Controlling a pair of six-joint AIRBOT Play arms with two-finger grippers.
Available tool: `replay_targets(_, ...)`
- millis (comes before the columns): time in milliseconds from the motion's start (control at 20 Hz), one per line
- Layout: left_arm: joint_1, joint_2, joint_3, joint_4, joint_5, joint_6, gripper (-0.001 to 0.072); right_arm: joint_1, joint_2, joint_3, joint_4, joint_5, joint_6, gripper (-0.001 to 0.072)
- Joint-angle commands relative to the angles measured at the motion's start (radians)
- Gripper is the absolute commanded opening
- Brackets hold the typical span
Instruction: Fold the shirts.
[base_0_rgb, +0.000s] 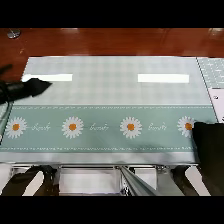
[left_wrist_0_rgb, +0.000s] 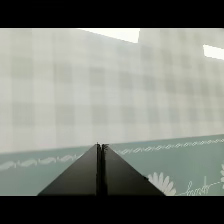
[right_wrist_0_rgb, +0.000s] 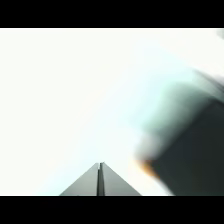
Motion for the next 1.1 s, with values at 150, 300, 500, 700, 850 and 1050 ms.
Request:
replay_targets(150, -0.238, -0.209, 0.364, 0.217, -0.019, 0.002, 0.0019, 0.831, -0.229, 0.085, -0.283, -0.253, -0.086, 0.0027)
replay_targets(300, -0.325, -0.212, 0.143, 0.493, 0.01, -0.172, 0.002, 1.025, -0.319, -0.093, -0.621, -0.244, 0.144, 0.0026)
replay_targets(500, -0.277, -0.234, 0.025, 0.547, 0.036, -0.22, 0.0021, 1.014, -0.379, -0.184, -0.664, -0.241, 0.266, 0.0026)
replay_targets(700, -0.277, -0.235, 0.026, 0.542, -0.052, -0.22, 0.0022, 1.016, -0.378, -0.181, -0.681, -0.183, 0.266, 0.0026)
replay_targets(850, -0.28, -0.241, 0.026, 0.542, -0.056, -0.22, 0.0022, 1.016, -0.378, -0.181, -0.688, -0.184, 0.266, 0.0026)
replay_targets(1050, -0.28, -0.241, 0.026, 0.542, -0.056, -0.22, 0.0022, 1.016, -0.378, -0.181, -0.688, -0.185, 0.266, 0.0026)
